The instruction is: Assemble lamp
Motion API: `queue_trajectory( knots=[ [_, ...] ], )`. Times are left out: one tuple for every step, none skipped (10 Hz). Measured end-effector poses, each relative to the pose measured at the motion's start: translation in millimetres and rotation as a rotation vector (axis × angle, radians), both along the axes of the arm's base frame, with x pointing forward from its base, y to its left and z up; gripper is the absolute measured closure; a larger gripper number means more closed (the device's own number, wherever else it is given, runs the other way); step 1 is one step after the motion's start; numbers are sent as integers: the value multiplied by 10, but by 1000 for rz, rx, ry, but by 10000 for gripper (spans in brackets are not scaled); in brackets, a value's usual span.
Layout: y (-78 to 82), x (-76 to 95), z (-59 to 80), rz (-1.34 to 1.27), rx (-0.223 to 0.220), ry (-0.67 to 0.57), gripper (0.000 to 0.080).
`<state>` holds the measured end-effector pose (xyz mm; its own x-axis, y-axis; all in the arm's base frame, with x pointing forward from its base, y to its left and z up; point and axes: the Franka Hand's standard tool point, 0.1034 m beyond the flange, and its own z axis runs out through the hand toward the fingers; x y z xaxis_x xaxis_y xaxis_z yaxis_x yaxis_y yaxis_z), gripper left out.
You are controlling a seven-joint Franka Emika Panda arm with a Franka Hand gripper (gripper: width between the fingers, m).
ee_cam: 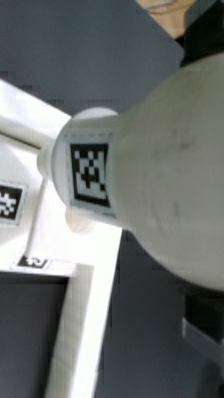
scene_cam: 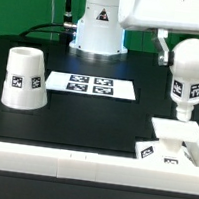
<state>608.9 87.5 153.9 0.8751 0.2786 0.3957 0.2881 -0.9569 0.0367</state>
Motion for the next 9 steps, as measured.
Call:
queue_trajectory(
  knots=[
    [-26, 51, 60, 28, -15, -10, 221],
    [-26, 96, 97, 52, -27, -21, 221],
    [-24, 74, 64, 46, -22, -14, 221],
    [-24, 72, 58, 45, -21, -13, 221],
    [-24, 71, 56, 45, -21, -13, 221],
    [-24, 70, 54, 45, -21, -12, 221],
    [-26, 69, 46, 46, -22, -11, 221],
    [-36, 92, 28, 112, -54, -16, 221],
    [-38, 141, 24, 143, -69, -21, 221]
  ],
)
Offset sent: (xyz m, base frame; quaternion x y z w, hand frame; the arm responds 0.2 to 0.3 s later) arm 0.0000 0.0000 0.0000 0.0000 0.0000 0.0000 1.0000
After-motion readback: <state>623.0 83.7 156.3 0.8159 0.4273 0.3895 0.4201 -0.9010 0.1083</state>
